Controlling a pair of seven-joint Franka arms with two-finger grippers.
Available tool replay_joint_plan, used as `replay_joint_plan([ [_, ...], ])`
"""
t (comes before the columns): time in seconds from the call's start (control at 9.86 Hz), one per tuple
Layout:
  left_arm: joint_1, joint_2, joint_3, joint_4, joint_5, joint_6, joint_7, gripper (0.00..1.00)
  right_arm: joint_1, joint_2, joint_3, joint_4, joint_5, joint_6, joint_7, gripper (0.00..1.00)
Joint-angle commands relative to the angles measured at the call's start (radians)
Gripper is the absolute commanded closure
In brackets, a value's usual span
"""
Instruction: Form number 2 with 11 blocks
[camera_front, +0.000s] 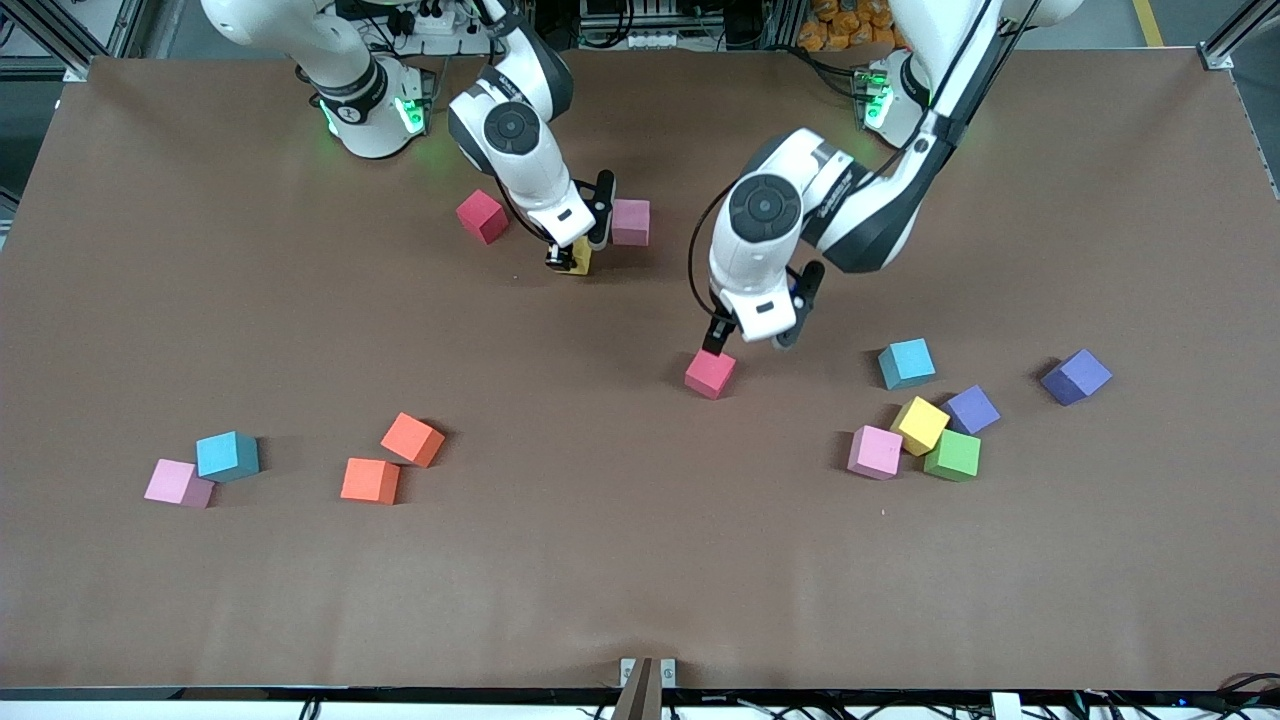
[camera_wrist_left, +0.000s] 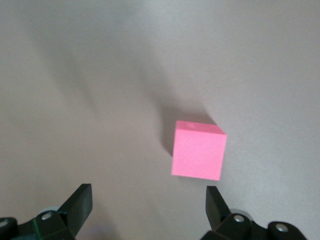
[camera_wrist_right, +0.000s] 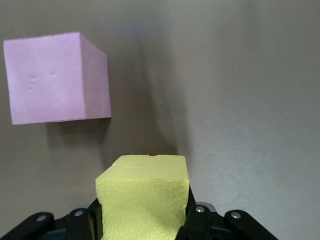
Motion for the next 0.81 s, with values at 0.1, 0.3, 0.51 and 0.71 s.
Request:
replay_joint_plan([
  [0.1,0.032,0.105,0.031,0.109,0.022,-0.012,0.104,0.0,0.052,-0.049,-0.01,-0.048,0.008,0.024,0.058,0.82],
  [0.3,0.032,0.156,0.032,0.159,0.021,-0.01,0.093,0.0,0.055,-0.047,-0.01,-0.046,0.008,0.024,0.06,0.82],
  [0.51,0.03,0.191,0.035,0.195,0.018,0.003,0.076,0.0,0.069,-0.046,-0.01,-0.046,0.007,0.024,0.06,0.82],
  [0.71,0.03,0.216,0.035,0.195,0.016,0.039,0.07,0.0,0.121,-0.037,-0.025,-0.046,0.007,0.026,0.099,0.82],
])
